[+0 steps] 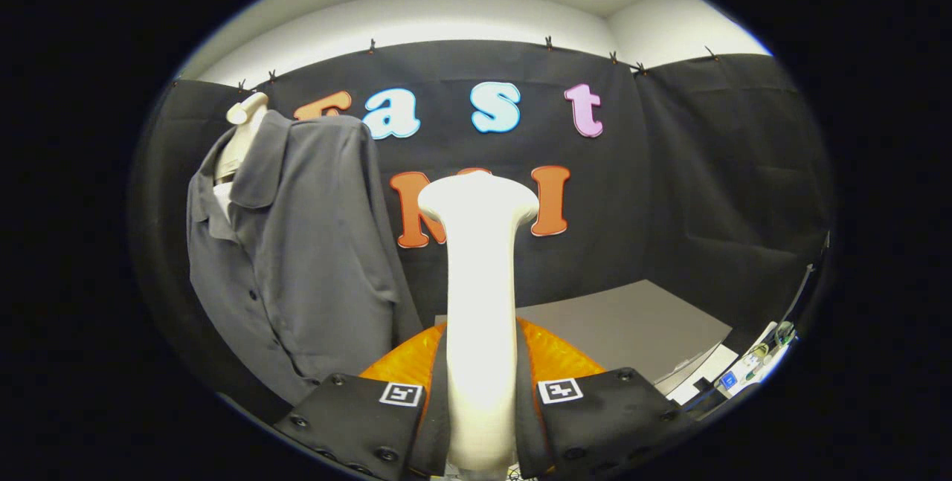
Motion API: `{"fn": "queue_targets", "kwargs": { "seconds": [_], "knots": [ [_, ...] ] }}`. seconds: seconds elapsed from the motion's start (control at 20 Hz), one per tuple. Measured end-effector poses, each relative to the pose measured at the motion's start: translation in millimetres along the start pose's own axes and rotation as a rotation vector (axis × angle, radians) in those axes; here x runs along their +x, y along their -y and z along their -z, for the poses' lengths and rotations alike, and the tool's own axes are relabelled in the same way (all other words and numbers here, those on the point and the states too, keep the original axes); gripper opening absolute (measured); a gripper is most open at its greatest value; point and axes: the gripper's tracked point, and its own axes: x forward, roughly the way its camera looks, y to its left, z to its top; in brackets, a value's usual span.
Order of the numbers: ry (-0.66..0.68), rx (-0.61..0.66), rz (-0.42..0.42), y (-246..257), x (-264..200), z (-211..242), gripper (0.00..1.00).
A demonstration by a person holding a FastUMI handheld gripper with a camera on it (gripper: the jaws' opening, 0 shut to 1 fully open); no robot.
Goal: Iron the clothes twice with a garment steamer, once on the left side and once on the right side.
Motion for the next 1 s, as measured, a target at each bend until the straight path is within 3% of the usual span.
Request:
{"fn": "queue_targets", "kwargs": {
  "seconds": [0.55,0.8,1.0],
  "knots": [
    [0.192,-0.062,-0.055,-117,-107,-7,0.43],
    [0.231,-0.029,-0.089,-166,-110,14,0.42],
    [0.255,-0.035,-0.042,-176,-97,30,0.42]
  ]
}}
